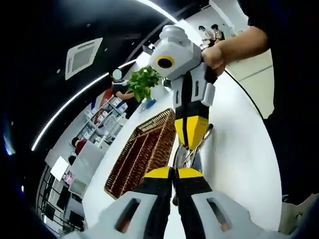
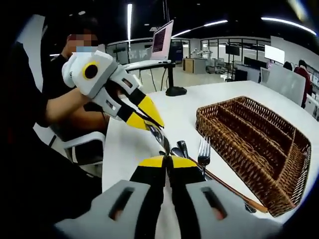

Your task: Arrange the knives, forks, and spoons in their matching storage slots by inserting each utensil handle-first until every utensil is classified and aligned in the correct compartment

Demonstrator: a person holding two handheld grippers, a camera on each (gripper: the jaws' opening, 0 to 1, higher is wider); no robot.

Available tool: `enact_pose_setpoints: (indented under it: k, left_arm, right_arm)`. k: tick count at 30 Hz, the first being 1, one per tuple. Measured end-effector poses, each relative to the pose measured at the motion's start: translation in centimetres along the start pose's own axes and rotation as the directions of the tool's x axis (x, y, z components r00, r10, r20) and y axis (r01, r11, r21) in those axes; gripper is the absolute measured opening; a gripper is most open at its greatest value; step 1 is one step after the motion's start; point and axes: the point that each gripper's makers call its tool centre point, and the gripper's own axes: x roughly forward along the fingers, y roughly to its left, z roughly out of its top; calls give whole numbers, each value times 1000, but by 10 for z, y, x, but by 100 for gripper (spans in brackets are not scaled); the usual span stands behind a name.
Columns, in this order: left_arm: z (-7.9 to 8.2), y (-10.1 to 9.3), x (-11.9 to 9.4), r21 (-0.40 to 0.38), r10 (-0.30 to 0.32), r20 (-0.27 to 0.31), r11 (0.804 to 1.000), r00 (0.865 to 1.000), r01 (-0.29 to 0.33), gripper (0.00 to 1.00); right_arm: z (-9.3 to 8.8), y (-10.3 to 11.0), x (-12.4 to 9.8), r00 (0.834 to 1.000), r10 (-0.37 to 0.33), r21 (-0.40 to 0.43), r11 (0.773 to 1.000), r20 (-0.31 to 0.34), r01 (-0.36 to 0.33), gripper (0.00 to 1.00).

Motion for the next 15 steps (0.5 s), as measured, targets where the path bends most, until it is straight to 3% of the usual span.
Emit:
enact_pose_setpoints:
  k: [3, 8, 15]
  left_arm:
    - [9, -2, -4, -96, -10, 53, 995, 999, 15, 0]
    - [16, -4, -6, -179, -24, 86, 983, 996, 39, 0]
    - [18, -4, -4, -287, -18, 128, 957, 992, 54, 0]
  right_arm:
    - [3, 3, -3, 1000, 8, 6, 1000, 16, -8, 2]
    - [8, 7, -7, 1000, 12, -6, 1000, 19, -12, 2]
    - [12, -4, -14, 997, -55, -20, 998, 48, 56, 12]
